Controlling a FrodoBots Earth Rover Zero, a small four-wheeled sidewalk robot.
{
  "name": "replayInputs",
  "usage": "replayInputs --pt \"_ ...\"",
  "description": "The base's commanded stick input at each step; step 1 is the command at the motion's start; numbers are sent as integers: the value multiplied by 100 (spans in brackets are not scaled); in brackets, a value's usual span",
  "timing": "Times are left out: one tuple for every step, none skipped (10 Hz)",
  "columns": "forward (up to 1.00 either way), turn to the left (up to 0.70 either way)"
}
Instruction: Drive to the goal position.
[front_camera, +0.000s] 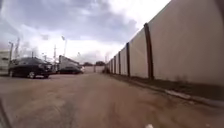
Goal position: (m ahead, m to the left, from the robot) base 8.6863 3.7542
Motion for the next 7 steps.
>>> replayInputs --pt "70 0" --pt "70 0" --pt "70 0" --pt "70 0" --pt "70 0" --pt "70 0" --pt "70 0"
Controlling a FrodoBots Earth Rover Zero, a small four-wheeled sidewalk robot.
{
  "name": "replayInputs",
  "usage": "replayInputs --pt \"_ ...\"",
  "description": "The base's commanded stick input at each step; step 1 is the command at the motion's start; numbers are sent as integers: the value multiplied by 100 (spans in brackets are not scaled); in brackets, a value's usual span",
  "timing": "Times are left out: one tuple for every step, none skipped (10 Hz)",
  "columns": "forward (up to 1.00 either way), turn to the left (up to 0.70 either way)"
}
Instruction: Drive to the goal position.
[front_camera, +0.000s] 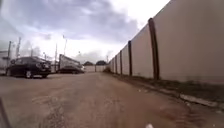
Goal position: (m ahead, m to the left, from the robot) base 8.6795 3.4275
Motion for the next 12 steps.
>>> replayInputs --pt "70 0" --pt "70 0" --pt "70 0" --pt "70 0" --pt "70 0" --pt "70 0" --pt "70 0" --pt "70 0" --pt "70 0" --pt "70 0" --pt "70 0" --pt "70 0"
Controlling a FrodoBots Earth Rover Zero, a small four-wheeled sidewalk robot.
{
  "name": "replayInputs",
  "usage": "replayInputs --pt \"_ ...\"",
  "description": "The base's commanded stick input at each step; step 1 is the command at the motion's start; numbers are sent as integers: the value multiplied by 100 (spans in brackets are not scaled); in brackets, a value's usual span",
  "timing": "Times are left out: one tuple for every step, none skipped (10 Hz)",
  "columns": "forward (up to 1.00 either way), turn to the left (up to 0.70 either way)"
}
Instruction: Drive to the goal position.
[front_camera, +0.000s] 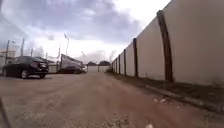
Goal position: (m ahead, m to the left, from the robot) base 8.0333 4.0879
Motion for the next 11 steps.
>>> replayInputs --pt "70 0" --pt "70 0" --pt "70 0" --pt "70 0" --pt "70 0" --pt "70 0" --pt "70 0" --pt "70 0" --pt "70 0" --pt "70 0" --pt "70 0"
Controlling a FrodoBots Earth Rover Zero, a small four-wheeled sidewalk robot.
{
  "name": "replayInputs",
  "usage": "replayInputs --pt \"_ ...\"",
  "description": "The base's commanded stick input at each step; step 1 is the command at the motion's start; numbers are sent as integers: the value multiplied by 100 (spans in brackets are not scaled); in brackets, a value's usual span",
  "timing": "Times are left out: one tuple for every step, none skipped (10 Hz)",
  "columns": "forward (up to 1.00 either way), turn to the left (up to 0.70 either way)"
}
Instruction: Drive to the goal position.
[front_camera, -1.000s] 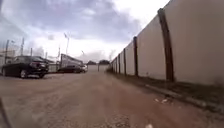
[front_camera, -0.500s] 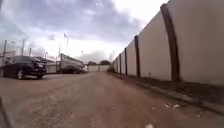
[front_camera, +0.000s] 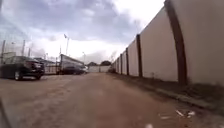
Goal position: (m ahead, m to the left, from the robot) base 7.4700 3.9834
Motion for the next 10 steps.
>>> replayInputs --pt "70 0" --pt "70 0" --pt "70 0" --pt "70 0" --pt "70 0" --pt "70 0" --pt "70 0" --pt "70 0" --pt "70 0" --pt "70 0"
